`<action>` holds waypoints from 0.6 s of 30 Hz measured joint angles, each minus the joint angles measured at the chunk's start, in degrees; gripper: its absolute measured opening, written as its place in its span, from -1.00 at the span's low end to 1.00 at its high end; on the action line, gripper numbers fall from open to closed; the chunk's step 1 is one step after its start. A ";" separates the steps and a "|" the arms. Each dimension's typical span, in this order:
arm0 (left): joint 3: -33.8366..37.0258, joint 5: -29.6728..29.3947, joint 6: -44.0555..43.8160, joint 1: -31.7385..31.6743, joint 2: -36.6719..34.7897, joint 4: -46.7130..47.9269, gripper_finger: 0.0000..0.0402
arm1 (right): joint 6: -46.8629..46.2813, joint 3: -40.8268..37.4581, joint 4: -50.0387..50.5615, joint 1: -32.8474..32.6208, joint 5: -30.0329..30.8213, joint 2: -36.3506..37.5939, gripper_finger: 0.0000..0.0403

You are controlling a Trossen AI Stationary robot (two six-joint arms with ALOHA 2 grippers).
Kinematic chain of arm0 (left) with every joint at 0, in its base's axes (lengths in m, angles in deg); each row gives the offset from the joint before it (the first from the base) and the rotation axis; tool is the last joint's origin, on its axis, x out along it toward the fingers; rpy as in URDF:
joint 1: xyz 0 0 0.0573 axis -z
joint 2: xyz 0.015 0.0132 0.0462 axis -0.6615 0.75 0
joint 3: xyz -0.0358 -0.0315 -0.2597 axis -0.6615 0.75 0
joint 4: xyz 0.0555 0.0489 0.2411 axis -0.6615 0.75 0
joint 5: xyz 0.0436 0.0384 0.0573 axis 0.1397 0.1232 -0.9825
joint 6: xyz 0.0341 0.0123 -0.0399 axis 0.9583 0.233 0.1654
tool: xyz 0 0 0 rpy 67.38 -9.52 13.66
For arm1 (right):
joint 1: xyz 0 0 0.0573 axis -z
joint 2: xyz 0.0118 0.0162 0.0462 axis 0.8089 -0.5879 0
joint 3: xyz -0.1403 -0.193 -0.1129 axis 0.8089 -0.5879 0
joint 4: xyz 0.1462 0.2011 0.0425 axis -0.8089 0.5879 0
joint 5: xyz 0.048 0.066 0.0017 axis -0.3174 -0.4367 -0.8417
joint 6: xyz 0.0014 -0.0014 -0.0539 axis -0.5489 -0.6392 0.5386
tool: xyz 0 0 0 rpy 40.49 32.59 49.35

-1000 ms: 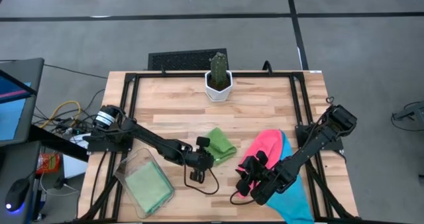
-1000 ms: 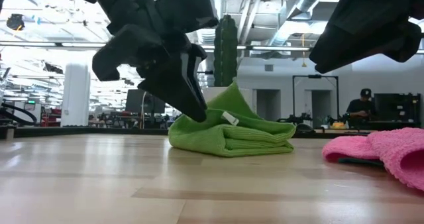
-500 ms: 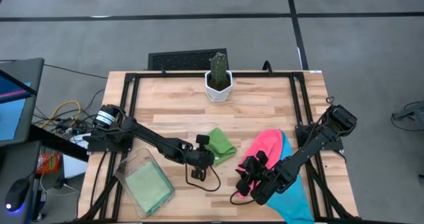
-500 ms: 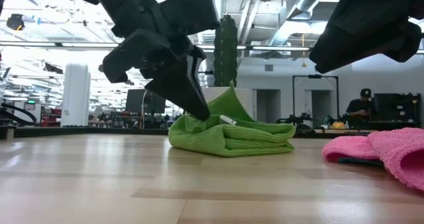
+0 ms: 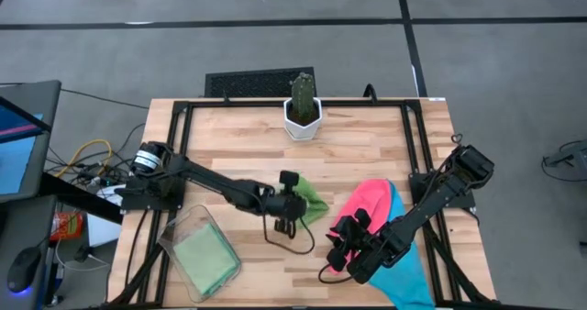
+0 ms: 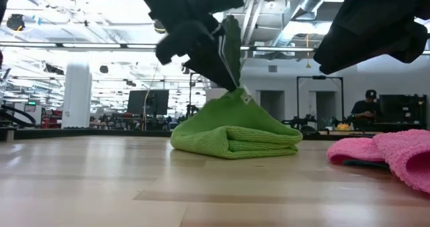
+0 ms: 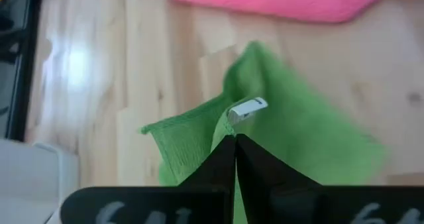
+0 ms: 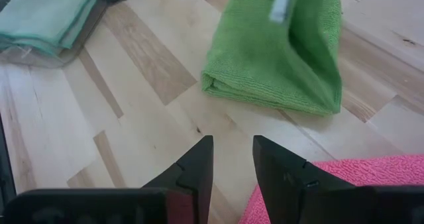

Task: Fold microfiber towels
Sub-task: Fold the green microfiber cloth

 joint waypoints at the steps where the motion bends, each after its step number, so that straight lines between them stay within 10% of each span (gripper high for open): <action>1: 0.00 0.03 0.00 -0.76 0.00 0.04 -1.00 | 0.00 0.00 0.00 0.00 0.00 0.00 -0.35; 18: 0.04 9.32 -4.36 -6.83 -0.98 1.68 -0.46 | -1.84 0.00 -0.02 0.49 -0.07 0.00 -0.28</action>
